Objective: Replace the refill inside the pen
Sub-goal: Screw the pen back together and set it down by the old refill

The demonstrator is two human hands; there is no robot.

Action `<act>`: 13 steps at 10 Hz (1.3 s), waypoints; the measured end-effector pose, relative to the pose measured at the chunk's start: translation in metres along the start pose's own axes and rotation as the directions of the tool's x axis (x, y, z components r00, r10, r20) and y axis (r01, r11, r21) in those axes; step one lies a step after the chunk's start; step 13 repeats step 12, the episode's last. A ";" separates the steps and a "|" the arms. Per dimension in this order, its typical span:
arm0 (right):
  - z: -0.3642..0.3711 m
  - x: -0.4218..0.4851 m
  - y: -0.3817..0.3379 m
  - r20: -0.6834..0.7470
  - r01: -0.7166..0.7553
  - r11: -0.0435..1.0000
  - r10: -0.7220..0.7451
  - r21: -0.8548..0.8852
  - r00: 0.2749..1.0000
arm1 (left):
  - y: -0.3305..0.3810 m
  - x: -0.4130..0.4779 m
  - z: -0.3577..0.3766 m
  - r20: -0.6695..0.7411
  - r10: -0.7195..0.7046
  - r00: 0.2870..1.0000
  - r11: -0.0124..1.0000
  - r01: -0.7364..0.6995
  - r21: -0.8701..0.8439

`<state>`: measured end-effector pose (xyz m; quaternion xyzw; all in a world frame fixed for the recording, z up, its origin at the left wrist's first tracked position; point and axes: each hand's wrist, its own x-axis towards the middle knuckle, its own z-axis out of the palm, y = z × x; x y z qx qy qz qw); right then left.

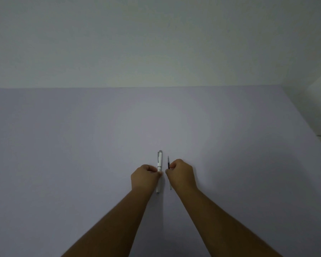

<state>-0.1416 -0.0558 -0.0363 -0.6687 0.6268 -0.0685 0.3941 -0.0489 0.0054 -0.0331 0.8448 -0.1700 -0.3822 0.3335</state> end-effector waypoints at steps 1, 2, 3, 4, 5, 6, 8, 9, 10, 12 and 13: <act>0.001 -0.001 0.001 -0.013 0.006 1.000 -0.006 0.013 1.000 | -0.001 0.000 0.000 -0.001 0.004 1.000 1.000 -0.004 0.000; 0.001 -0.001 0.001 -0.020 0.006 1.000 -0.005 0.022 1.000 | -0.001 0.000 0.000 -0.002 0.008 1.000 1.000 -0.008 0.009; 0.002 -0.001 0.003 -0.023 0.010 1.000 -0.009 0.023 1.000 | -0.002 0.001 -0.001 -0.004 0.010 1.000 1.000 -0.010 0.010; 0.002 -0.002 0.004 -0.028 0.010 1.000 -0.009 0.027 1.000 | -0.003 0.001 -0.001 -0.010 0.009 1.000 1.000 -0.009 0.007; 0.001 -0.002 0.004 -0.033 0.010 0.999 -0.009 0.033 0.999 | -0.003 0.001 -0.001 -0.007 0.011 1.000 1.000 -0.011 0.013; 0.001 -0.003 0.004 -0.034 0.007 0.999 -0.005 0.037 0.999 | -0.003 0.001 -0.001 -0.007 0.006 1.000 1.000 -0.006 0.002; 0.001 -0.003 0.005 -0.033 0.006 0.999 -0.004 0.049 0.999 | -0.005 0.002 -0.001 -0.011 0.005 1.000 1.000 -0.006 -0.016; 0.001 -0.003 0.005 -0.033 0.009 0.999 -0.008 0.047 0.999 | -0.005 0.003 -0.001 -0.013 0.005 1.000 1.000 -0.005 -0.012; 0.000 -0.004 0.005 -0.043 0.014 0.999 -0.012 0.052 0.999 | -0.005 0.003 -0.002 -0.016 0.010 1.000 1.000 -0.010 -0.001; -0.001 -0.007 0.005 -0.102 0.056 0.995 -0.048 0.083 0.994 | -0.004 -0.001 -0.007 -0.030 -0.004 1.000 0.999 0.003 -0.039; -0.001 -0.007 0.005 -0.102 0.056 0.995 -0.048 0.083 0.994 | -0.004 -0.001 -0.007 -0.030 -0.004 1.000 0.999 0.003 -0.039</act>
